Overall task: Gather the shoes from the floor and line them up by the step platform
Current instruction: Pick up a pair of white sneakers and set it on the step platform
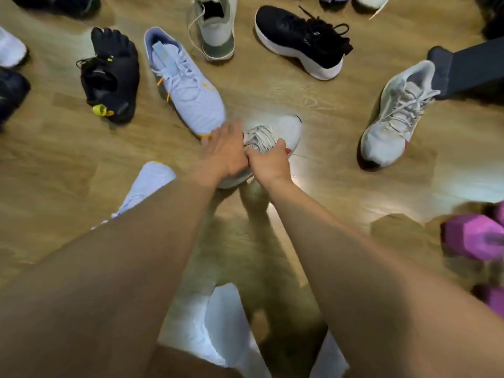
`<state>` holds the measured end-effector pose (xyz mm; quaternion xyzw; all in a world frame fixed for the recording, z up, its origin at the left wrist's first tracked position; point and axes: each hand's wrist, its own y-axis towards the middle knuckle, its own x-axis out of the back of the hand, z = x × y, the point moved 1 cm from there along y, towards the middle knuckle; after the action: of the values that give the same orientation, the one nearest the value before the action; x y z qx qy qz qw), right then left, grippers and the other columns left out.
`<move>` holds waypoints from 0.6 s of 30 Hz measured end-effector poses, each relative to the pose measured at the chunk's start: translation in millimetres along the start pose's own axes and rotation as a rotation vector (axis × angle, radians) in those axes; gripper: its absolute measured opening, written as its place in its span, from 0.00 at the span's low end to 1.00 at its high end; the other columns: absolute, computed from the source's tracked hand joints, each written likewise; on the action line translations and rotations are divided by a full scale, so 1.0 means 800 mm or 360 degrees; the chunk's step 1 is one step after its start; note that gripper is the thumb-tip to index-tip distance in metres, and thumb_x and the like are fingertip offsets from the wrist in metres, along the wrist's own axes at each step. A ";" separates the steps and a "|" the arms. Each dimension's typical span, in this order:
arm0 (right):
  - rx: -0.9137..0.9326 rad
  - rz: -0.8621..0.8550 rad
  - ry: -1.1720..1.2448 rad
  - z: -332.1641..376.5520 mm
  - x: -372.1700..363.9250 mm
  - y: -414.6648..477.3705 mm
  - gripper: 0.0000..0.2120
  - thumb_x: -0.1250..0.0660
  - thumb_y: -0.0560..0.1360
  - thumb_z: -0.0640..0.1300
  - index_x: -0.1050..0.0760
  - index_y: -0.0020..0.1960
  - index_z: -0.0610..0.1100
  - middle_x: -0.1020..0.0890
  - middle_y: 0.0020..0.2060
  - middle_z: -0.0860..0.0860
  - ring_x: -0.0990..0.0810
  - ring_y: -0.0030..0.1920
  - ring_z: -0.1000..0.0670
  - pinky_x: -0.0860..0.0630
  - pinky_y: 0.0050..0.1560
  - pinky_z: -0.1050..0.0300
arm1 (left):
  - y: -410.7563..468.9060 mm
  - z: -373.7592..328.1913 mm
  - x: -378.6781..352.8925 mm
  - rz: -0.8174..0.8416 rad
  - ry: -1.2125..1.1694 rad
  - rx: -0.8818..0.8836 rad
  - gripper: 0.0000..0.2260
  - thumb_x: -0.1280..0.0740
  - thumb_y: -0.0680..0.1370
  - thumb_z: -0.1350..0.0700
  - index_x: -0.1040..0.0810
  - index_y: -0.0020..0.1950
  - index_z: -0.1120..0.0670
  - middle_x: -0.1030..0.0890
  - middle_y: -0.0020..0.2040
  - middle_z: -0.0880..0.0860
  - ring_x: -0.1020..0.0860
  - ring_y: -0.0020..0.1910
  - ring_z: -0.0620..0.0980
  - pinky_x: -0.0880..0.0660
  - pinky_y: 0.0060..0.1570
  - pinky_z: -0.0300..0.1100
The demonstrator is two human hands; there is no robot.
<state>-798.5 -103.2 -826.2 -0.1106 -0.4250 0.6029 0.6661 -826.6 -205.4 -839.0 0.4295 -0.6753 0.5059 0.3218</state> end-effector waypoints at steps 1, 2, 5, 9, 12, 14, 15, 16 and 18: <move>-0.0007 -0.0049 0.0047 -0.002 -0.009 0.010 0.34 0.34 0.74 0.50 0.44 0.74 0.40 0.31 0.67 0.40 0.28 0.64 0.39 0.30 0.63 0.50 | 0.015 0.005 -0.006 0.0066 -0.0005 -0.0005 0.27 0.37 0.76 0.50 0.41 0.72 0.56 0.33 0.69 0.61 0.32 0.67 0.63 0.33 0.63 0.54; -0.0019 -0.0091 0.0080 -0.004 -0.016 0.019 0.35 0.35 0.74 0.49 0.46 0.75 0.40 0.33 0.69 0.40 0.29 0.66 0.39 0.31 0.63 0.50 | 0.029 0.007 -0.012 0.0149 0.0011 -0.0055 0.25 0.37 0.77 0.50 0.39 0.71 0.56 0.31 0.68 0.62 0.30 0.65 0.63 0.31 0.61 0.52; -0.0063 -0.0165 0.0109 -0.009 -0.033 0.035 0.36 0.35 0.74 0.50 0.48 0.76 0.42 0.38 0.71 0.41 0.30 0.66 0.38 0.31 0.64 0.48 | 0.055 0.013 -0.021 0.0171 0.0211 -0.0165 0.19 0.37 0.77 0.51 0.32 0.65 0.56 0.25 0.63 0.63 0.26 0.61 0.63 0.30 0.54 0.48; 0.0048 -0.0249 0.0120 -0.013 -0.039 0.044 0.35 0.37 0.74 0.53 0.47 0.75 0.43 0.40 0.72 0.43 0.31 0.66 0.37 0.31 0.65 0.45 | 0.072 0.021 -0.017 -0.0019 0.0264 -0.0158 0.12 0.37 0.76 0.52 0.25 0.56 0.57 0.23 0.56 0.64 0.25 0.55 0.64 0.32 0.46 0.46; 0.0347 -0.0336 0.0035 -0.021 -0.017 0.043 0.32 0.38 0.74 0.50 0.44 0.75 0.44 0.38 0.73 0.45 0.33 0.68 0.41 0.33 0.66 0.48 | 0.064 0.001 -0.018 -0.0156 0.0018 -0.0051 0.11 0.37 0.75 0.55 0.24 0.54 0.59 0.22 0.53 0.65 0.25 0.54 0.65 0.30 0.47 0.48; 0.0490 -0.0345 -0.0051 -0.026 0.008 0.044 0.33 0.38 0.73 0.45 0.45 0.76 0.49 0.36 0.73 0.47 0.32 0.67 0.43 0.34 0.64 0.53 | 0.056 -0.020 -0.016 -0.0294 -0.0208 0.0031 0.12 0.38 0.73 0.58 0.22 0.54 0.58 0.21 0.52 0.64 0.25 0.53 0.65 0.29 0.48 0.49; 0.0530 -0.0342 -0.0114 -0.026 0.022 0.047 0.34 0.38 0.73 0.42 0.46 0.77 0.51 0.35 0.72 0.48 0.30 0.66 0.44 0.33 0.63 0.54 | 0.055 -0.029 -0.015 -0.0331 -0.0334 0.0062 0.12 0.38 0.72 0.59 0.21 0.54 0.57 0.20 0.52 0.63 0.24 0.53 0.64 0.28 0.48 0.49; 0.0558 -0.0344 -0.0200 -0.025 0.037 0.051 0.36 0.39 0.72 0.38 0.47 0.77 0.52 0.33 0.71 0.48 0.29 0.65 0.43 0.32 0.62 0.54 | 0.056 -0.037 -0.014 -0.0334 -0.0485 0.0095 0.13 0.38 0.72 0.60 0.21 0.54 0.55 0.19 0.51 0.61 0.23 0.52 0.62 0.26 0.48 0.48; 0.0649 -0.0393 -0.0441 -0.014 0.062 0.058 0.36 0.40 0.72 0.35 0.46 0.77 0.52 0.30 0.69 0.46 0.28 0.63 0.42 0.30 0.61 0.51 | 0.063 -0.051 -0.017 -0.0290 -0.0948 0.0169 0.14 0.38 0.72 0.63 0.19 0.54 0.52 0.17 0.51 0.56 0.21 0.47 0.56 0.24 0.46 0.43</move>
<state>-827.9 -42.9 -841.8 0.1619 -0.3921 0.5995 0.6787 -866.2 -157.1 -859.7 0.6338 -0.6712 0.3615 0.1309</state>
